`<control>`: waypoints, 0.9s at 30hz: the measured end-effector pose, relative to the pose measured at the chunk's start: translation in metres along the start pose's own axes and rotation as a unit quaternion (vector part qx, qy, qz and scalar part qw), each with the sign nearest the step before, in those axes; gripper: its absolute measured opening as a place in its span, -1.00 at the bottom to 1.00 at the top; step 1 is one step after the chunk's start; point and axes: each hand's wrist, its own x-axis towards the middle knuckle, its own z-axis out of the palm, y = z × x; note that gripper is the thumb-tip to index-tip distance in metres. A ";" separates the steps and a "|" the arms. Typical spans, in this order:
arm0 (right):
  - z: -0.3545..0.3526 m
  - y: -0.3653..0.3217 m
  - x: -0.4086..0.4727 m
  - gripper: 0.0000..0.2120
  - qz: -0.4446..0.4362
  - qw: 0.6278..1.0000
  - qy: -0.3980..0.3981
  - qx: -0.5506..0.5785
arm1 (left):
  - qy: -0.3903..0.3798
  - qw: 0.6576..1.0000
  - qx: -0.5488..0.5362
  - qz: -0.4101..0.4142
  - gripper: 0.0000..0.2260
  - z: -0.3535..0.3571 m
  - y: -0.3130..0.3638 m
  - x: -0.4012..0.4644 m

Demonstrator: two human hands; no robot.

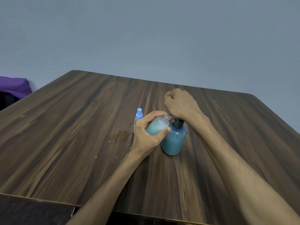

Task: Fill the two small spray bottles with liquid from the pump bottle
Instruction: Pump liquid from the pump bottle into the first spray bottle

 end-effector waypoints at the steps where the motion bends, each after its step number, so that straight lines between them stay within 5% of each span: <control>1: -0.001 0.001 0.000 -0.73 -0.002 1.000 0.006 0.005 | 0.001 1.000 -0.003 -0.001 -0.62 0.000 -0.001 -0.001; 19: -0.007 0.001 0.002 -0.75 -0.030 0.999 0.042 0.007 | 0.001 1.000 -0.012 0.007 -0.56 0.000 0.000 -0.001; 23: -0.001 0.001 0.001 -0.76 -0.015 1.000 -0.003 -0.015 | 0.004 1.000 -0.008 -0.002 -0.59 0.001 -0.001 0.000; 27: -0.006 0.003 0.001 -0.74 -0.024 0.999 0.044 0.016 | 0.002 1.000 -0.007 0.012 -0.57 0.000 0.001 -0.001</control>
